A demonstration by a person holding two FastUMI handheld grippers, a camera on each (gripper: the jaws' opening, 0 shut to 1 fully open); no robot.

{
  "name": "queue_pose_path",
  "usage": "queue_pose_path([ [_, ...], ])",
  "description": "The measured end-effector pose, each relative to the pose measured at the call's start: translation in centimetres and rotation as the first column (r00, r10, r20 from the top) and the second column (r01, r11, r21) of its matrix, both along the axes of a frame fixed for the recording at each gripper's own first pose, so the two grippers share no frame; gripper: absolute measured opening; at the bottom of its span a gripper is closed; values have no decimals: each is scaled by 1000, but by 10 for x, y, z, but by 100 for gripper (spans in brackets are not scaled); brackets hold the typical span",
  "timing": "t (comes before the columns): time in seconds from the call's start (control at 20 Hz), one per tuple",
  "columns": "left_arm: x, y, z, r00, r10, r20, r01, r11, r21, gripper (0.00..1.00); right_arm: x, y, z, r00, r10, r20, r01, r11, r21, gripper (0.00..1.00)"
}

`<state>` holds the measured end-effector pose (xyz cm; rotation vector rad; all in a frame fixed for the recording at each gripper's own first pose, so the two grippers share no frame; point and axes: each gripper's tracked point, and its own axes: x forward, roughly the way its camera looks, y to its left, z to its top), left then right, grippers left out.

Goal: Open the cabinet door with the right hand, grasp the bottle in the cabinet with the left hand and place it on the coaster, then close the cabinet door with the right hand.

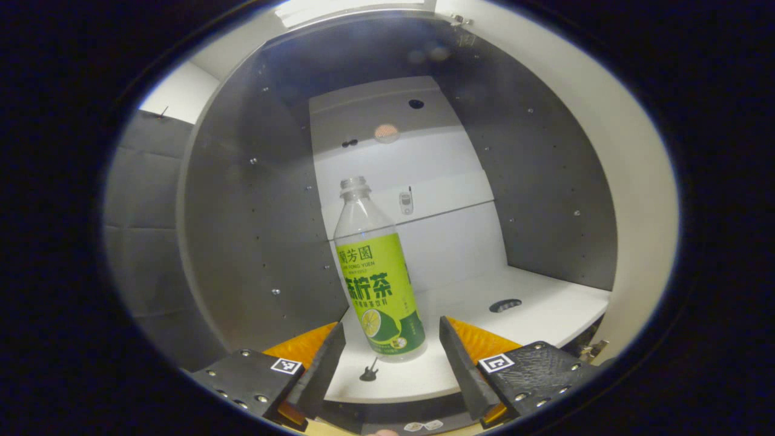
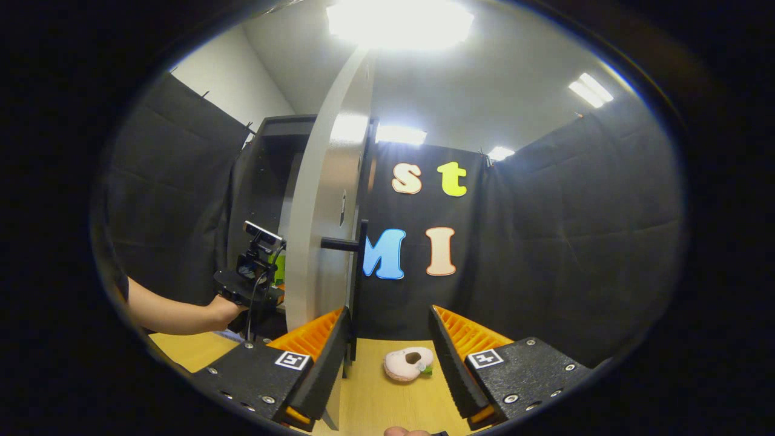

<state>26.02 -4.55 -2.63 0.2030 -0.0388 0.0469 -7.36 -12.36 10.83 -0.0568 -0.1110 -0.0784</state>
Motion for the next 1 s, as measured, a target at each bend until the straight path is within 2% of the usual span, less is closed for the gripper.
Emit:
queue_pose_path([
  [0.1,19,10,-3,1000,7,10,-7,1000,-3,94,-2,-3,-2,1000,-16,0,16,999,32,85],
  [0.2,35,8,-11,1000,-30,0,30,999,-27,89,-2,-1,-2,1000,-18,-5,19,998,58,85],
  [0.35,49,9,-10,998,-69,3,69,997,-27,90,0,-1,-2,1000,-18,-9,19,998,53,85],
  [0.4,51,10,-9,997,-70,13,70,997,-28,93,-1,-1,-2,1000,-16,-10,17,998,54,85],
  [0.5,53,3,-13,995,-98,-5,97,995,-31,86,-1,-2,-4,1000,-16,-12,17,998,65,85],
  [0.55,55,2,-17,995,-99,-27,99,995,-8,86,0,-1,-4,1000,-15,-13,16,998,68,85],
  [0.6,55,1,-22,993,-101,-60,102,995,12,94,1,-2,-4,1000,-15,-14,16,997,70,85],
  [0.75,55,-2,-22,992,-120,-49,118,993,-24,73,0,-2,-5,1000,-13,-10,13,997,80,85],
  [1.0,53,3,-18,995,-91,-44,89,995,-47,70,2,-1,-4,1000,-12,-3,13,996,85,85],
])
